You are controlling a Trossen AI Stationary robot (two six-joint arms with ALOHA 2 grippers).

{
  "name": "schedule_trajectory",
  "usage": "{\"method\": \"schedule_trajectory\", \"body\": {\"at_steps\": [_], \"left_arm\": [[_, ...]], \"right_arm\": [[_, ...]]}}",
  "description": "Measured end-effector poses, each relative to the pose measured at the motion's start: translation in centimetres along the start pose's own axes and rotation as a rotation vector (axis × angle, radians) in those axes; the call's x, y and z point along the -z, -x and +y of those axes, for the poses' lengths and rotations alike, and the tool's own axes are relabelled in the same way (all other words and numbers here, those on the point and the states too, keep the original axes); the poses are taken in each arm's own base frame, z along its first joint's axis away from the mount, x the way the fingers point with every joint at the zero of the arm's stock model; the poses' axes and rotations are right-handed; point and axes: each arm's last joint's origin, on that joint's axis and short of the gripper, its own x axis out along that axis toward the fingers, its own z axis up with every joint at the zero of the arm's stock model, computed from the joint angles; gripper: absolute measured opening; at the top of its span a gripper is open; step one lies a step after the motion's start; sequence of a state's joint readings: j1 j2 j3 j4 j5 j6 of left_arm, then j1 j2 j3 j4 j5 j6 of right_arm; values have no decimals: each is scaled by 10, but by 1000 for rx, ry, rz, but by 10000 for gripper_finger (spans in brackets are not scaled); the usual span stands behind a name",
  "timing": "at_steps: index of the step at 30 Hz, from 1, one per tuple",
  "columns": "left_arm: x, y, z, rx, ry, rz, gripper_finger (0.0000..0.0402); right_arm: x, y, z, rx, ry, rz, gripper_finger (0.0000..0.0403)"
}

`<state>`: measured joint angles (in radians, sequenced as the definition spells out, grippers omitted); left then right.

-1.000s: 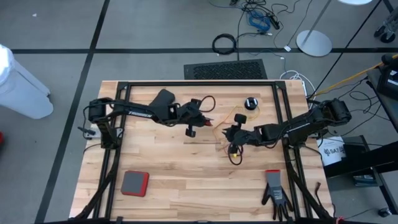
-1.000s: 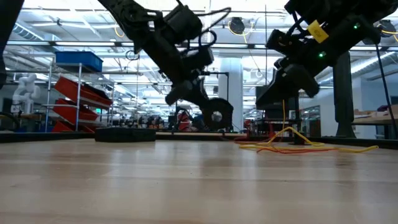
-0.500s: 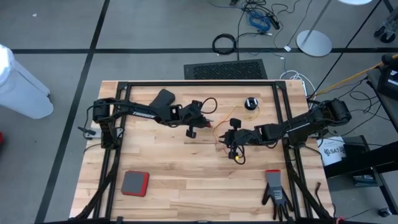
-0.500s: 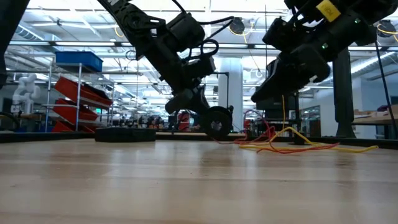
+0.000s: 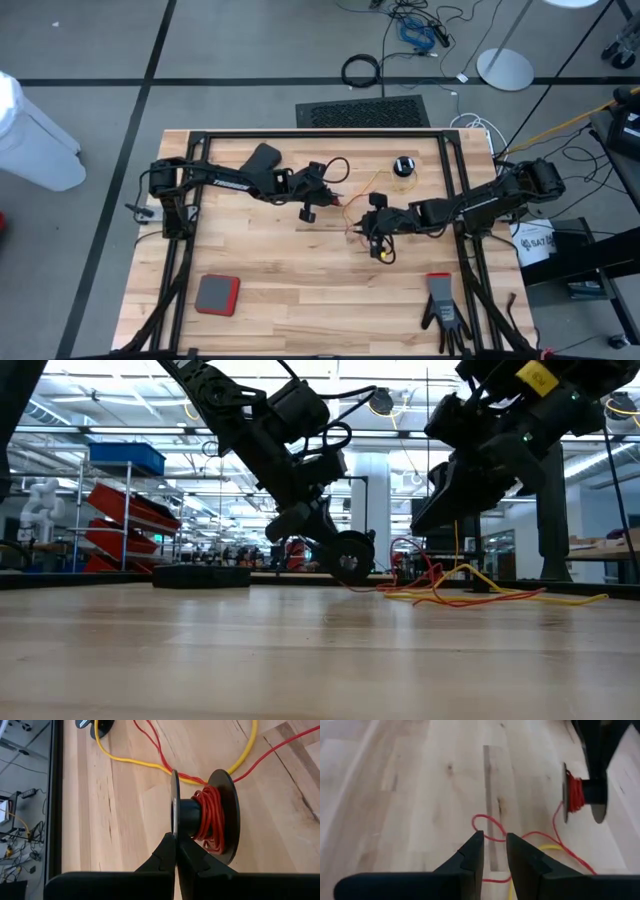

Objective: Coil cords
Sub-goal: Coil the red wire on the spool

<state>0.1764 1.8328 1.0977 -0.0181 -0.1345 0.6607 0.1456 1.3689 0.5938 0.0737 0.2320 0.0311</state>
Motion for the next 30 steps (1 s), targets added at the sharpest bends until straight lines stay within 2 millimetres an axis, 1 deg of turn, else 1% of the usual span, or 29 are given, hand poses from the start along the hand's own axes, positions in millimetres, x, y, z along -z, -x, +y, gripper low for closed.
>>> {"method": "schedule_trajectory", "body": {"at_steps": [4, 14, 23, 26, 29, 30], "left_arm": [[0, 0, 0, 1, 0, -1, 0], [0, 0, 0, 8, 1, -3, 0], [0, 0, -1, 22, 3, -7, 0], [0, 0, -1, 23, 2, -6, 0], [1, 0, -1, 29, 0, 3, 0], [1, 0, -2, 33, 0, 7, 0]], "right_arm": [[3, -4, -3, 40, 11, 23, 71], [13, -22, -10, 70, 9, 82, 71], [13, -23, -11, 77, -6, 81, 70], [13, -23, -11, 77, -20, 82, 54], [15, -23, -9, 65, -33, 103, 15], [17, -22, -7, 54, -39, 118, 8]]}}
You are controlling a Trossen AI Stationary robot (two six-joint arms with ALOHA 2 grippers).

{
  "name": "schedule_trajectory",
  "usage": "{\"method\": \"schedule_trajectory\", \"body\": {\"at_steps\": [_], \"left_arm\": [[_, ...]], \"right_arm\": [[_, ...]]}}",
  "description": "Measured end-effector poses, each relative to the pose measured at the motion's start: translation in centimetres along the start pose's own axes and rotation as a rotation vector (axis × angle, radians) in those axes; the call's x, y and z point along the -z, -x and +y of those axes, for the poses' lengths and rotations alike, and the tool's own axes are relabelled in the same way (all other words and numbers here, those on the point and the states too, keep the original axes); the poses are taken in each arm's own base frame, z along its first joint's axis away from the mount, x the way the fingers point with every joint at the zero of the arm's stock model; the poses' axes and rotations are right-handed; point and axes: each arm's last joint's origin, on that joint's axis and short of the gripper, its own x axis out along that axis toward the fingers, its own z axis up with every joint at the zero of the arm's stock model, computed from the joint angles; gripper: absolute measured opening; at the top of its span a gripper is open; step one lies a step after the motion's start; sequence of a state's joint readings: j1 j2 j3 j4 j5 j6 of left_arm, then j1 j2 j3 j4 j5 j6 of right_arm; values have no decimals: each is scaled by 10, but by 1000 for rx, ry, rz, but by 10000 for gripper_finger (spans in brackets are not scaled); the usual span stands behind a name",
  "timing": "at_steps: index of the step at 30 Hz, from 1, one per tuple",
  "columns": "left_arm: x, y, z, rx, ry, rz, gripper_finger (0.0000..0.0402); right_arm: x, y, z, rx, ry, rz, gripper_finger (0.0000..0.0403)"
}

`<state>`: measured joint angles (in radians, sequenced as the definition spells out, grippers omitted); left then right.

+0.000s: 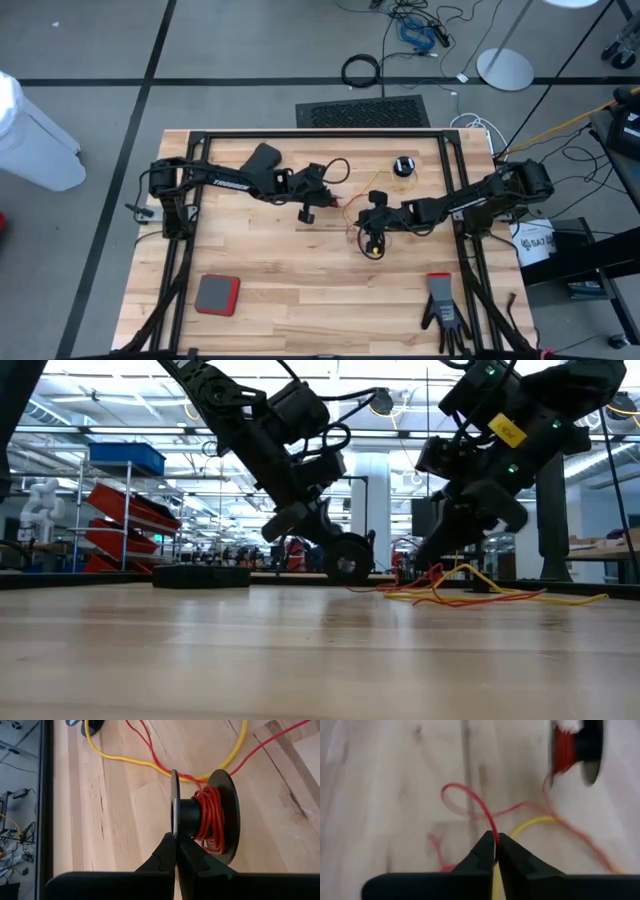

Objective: Coil cords
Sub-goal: Coil the red wire on the spool

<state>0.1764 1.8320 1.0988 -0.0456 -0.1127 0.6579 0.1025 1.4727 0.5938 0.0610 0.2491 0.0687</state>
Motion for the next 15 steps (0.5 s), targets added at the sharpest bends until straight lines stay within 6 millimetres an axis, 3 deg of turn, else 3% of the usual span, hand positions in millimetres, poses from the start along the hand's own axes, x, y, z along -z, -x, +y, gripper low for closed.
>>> {"method": "schedule_trajectory", "body": {"at_steps": [7, 15], "left_arm": [[4, 0, -3, 29, -7, 38, 0], [6, 1, -5, 41, -12, 70, 0]], "right_arm": [[19, 14, 37, -278, -112, 192, 1], [39, 61, 91, -565, -252, 437, 1]]}}
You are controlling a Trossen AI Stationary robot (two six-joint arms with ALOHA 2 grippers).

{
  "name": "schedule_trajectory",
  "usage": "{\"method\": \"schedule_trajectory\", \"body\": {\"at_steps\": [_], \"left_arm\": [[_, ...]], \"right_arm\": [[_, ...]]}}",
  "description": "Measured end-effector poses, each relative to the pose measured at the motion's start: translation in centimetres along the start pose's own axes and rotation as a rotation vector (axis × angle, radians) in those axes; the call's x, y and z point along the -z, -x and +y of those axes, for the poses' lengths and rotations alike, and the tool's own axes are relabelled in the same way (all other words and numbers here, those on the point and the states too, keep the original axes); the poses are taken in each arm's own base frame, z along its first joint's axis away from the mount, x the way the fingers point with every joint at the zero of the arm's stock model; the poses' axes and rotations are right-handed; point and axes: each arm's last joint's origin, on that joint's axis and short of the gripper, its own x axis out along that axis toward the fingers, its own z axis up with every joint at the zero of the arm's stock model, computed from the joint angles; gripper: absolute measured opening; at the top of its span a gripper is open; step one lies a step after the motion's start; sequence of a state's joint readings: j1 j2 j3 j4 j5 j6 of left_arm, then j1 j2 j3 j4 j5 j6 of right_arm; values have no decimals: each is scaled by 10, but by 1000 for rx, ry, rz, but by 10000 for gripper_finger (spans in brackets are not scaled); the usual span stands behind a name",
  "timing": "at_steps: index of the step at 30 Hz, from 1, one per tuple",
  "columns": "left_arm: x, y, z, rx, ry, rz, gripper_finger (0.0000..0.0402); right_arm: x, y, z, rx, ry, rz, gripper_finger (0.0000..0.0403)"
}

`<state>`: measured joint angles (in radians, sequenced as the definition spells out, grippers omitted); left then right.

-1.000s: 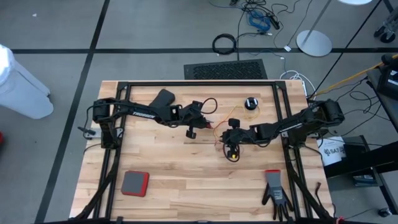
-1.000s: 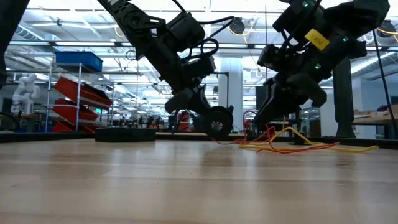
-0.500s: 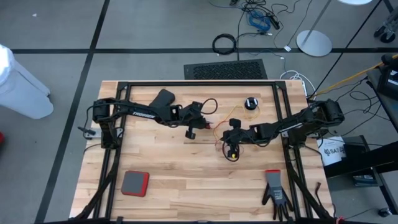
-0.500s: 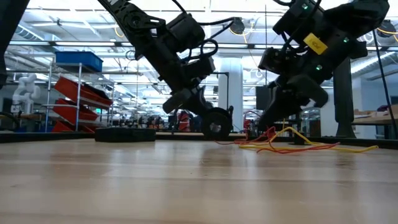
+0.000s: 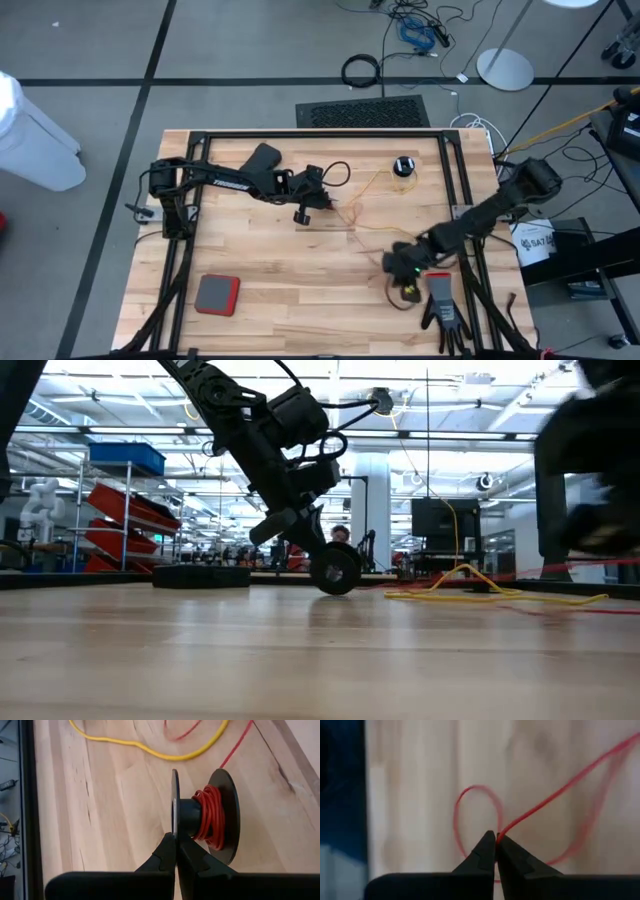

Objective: Coil cords
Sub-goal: Coil the red wire on the spool

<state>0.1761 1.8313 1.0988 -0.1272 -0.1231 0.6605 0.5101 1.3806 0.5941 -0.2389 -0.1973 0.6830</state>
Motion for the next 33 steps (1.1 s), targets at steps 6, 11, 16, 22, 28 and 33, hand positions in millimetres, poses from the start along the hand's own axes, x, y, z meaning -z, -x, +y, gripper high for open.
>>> {"method": "schedule_trajectory", "body": {"at_steps": [6, 11, 16, 22, 28, 33], "left_arm": [[1, 0, 0, 2, -1, 14, 0], [1, 0, -1, 1, -2, 20, 0], [2, 0, -1, 1, -2, 22, 0], [2, 0, -1, 2, -2, 23, 0], [2, 0, -1, 2, -2, 24, 0], [2, 0, -1, 3, 1, 26, 0]], "right_arm": [[33, 18, 23, -51, -187, 162, 0], [54, 34, 37, -87, -345, 278, 0], [71, 49, 51, -52, -485, 492, 0], [80, 61, 65, 0, -582, 631, 0], [85, 69, 76, 35, -639, 656, 6], [89, 88, 84, 155, -659, 670, 21]]}}
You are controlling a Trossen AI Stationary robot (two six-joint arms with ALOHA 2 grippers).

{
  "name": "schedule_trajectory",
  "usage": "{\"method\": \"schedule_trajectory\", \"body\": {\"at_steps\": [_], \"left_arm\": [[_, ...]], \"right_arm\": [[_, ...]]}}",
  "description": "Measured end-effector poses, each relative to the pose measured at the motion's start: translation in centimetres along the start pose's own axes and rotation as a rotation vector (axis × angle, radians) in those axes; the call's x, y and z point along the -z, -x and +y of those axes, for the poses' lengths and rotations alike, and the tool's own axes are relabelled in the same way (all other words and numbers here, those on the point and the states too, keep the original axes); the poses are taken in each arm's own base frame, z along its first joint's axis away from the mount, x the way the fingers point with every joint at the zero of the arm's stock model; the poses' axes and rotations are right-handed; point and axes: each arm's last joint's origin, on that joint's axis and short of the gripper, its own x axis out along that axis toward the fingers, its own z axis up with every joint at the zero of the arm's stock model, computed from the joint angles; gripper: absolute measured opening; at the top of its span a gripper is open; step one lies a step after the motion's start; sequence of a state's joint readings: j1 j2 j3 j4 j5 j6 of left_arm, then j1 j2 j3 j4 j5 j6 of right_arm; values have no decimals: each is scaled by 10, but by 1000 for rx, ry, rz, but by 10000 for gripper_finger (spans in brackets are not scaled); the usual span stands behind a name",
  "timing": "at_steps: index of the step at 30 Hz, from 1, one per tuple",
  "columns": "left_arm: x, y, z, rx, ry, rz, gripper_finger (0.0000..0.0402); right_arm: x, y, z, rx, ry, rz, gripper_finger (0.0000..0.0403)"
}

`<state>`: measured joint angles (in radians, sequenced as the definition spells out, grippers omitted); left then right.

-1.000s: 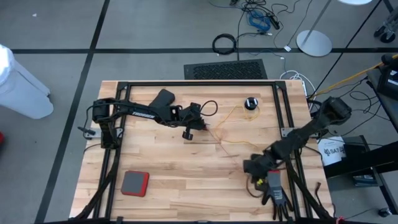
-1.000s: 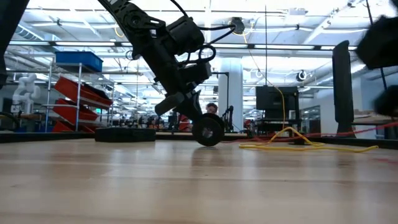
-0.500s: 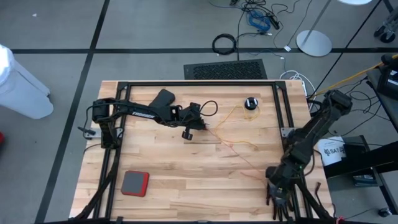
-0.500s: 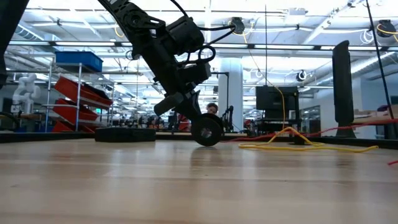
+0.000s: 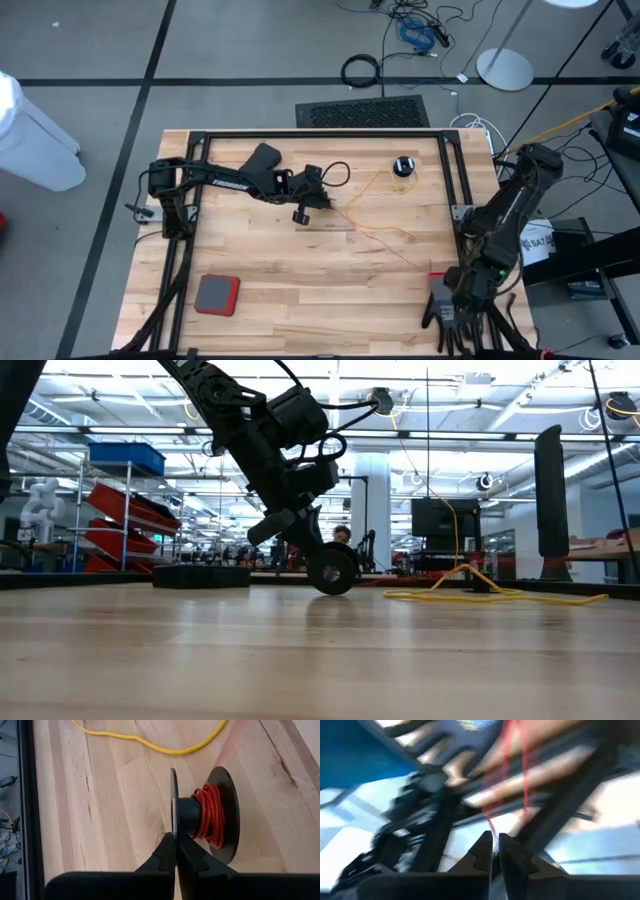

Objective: Coil cords
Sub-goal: Coil the red wire on the spool

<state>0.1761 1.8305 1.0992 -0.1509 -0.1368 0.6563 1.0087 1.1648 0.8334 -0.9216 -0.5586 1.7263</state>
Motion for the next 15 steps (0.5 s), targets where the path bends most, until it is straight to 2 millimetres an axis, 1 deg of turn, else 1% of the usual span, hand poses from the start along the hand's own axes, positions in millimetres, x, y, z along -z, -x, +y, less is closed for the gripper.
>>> {"method": "schedule_trajectory", "body": {"at_steps": [5, 8, 10, 11, 13, 15], "left_arm": [[0, 0, 0, 0, 15, 4, 0], [1, 0, 0, 3, 17, 8, 0], [1, 0, -1, 4, 17, 10, 0], [1, 0, 0, 4, 19, 11, 0], [1, 0, -1, 5, 20, 12, 0], [1, 0, -1, 3, 20, 14, 0]], "right_arm": [[26, 26, 8, -16, -9, -77, 20], [39, 43, 15, -98, -6, -157, 14], [45, 54, 19, -172, 35, -290, 13], [44, 58, 20, -194, 62, -381, 13], [40, 62, 20, -202, 117, -565, 13], [31, 63, 21, -161, 170, -726, 13]]}}
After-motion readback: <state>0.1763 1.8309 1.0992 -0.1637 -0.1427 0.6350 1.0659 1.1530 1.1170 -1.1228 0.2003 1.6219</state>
